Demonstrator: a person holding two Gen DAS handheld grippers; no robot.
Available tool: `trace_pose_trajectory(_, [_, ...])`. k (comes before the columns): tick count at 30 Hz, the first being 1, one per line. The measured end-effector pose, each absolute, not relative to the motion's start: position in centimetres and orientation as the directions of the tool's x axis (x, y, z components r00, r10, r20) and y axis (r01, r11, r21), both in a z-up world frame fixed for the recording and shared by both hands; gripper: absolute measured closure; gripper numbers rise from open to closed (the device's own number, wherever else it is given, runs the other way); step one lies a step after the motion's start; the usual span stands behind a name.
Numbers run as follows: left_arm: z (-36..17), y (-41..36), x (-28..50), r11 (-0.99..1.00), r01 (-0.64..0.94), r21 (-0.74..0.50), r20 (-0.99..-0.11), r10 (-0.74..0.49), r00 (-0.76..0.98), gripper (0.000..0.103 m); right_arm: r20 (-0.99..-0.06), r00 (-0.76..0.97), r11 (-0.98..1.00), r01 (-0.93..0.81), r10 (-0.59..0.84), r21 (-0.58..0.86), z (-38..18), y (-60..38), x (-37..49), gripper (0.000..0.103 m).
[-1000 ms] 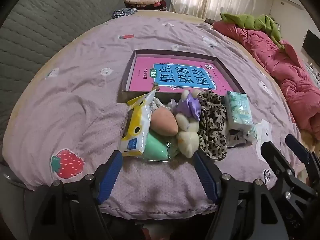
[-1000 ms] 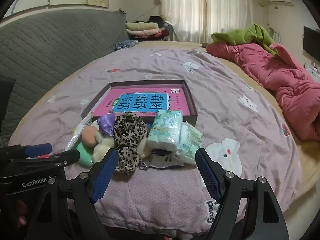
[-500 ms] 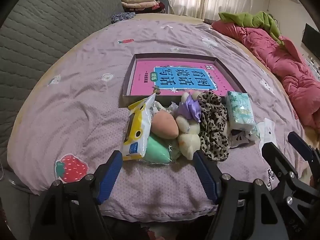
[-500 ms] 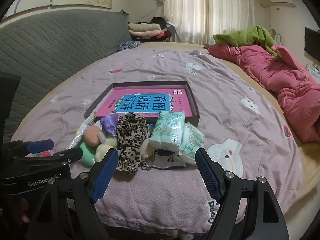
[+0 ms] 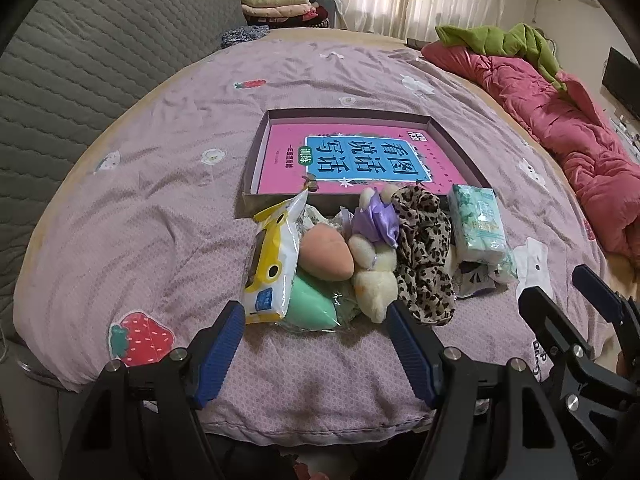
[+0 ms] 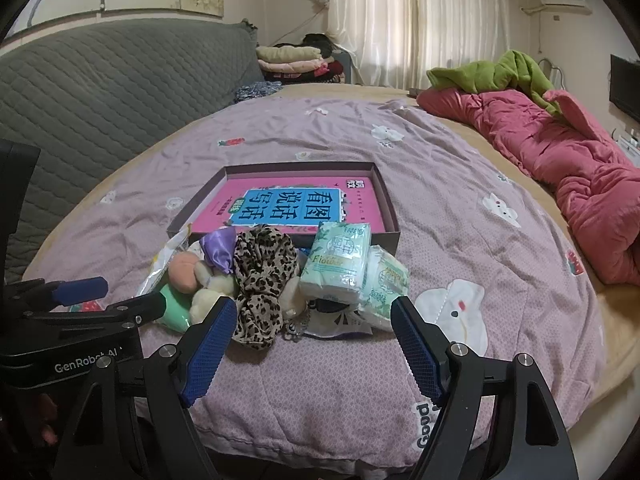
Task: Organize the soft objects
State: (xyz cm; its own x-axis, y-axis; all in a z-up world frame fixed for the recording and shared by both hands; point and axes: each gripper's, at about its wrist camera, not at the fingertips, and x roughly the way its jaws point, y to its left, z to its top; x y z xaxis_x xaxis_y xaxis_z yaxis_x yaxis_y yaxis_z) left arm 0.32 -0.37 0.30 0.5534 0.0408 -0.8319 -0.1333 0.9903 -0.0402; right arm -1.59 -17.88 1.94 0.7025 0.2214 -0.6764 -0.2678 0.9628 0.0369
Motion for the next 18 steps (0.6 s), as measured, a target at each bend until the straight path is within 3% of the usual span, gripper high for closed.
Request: trace_pose_trajectory(18, [0.36, -1.01, 0.16, 0.991, -0.132, -0.034, -0.831, 0.046, 0.555, 0.031, -0.672, 0.706, 0.96, -0.279, 0.223, 0.026, 1.99, -17.67, -1.59, 0.023])
